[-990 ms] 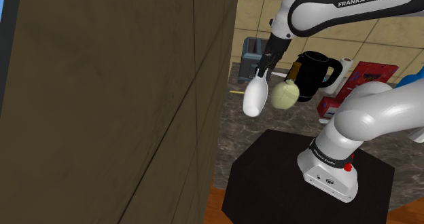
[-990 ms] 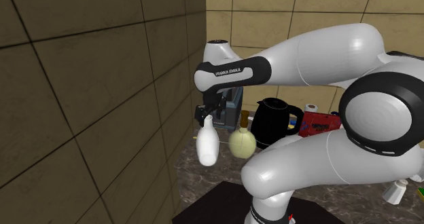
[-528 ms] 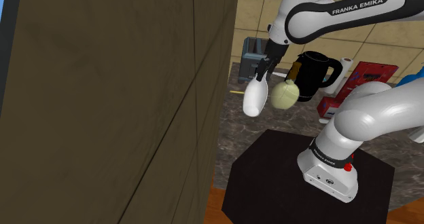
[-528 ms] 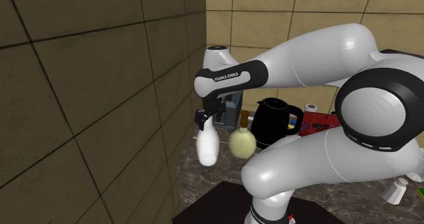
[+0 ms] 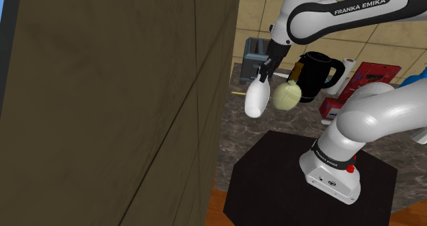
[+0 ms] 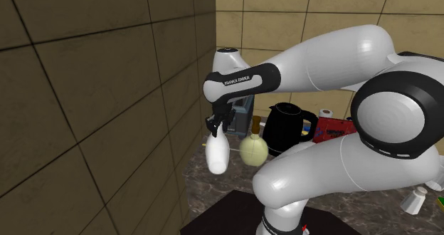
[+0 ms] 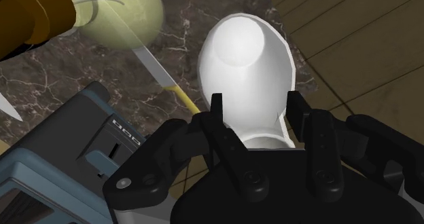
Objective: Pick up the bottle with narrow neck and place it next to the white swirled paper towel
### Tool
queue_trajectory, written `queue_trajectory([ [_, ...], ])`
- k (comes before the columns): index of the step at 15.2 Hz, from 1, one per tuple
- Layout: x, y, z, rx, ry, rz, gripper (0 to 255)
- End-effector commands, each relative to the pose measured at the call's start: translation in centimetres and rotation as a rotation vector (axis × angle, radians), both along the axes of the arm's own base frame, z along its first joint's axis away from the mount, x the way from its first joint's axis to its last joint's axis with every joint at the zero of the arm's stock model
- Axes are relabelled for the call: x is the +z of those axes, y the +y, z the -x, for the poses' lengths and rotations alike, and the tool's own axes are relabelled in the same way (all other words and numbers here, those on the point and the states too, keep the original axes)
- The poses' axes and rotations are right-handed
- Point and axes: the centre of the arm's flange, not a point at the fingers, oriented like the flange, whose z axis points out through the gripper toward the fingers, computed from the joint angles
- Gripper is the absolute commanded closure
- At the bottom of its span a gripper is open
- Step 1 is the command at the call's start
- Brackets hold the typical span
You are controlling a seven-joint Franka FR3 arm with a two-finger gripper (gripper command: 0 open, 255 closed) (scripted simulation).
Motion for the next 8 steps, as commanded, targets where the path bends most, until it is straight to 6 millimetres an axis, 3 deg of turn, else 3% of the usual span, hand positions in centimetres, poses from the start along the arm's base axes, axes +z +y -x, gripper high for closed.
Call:
queue_trajectory([
  [1,0.0,0.0,0.0,0.000,0.001,0.000,255],
  [6,0.0,0.0,0.0,0.000,0.000,0.000,255],
  [8,1.0,0.0,0.0,0.000,0.000,0.000,255],
])
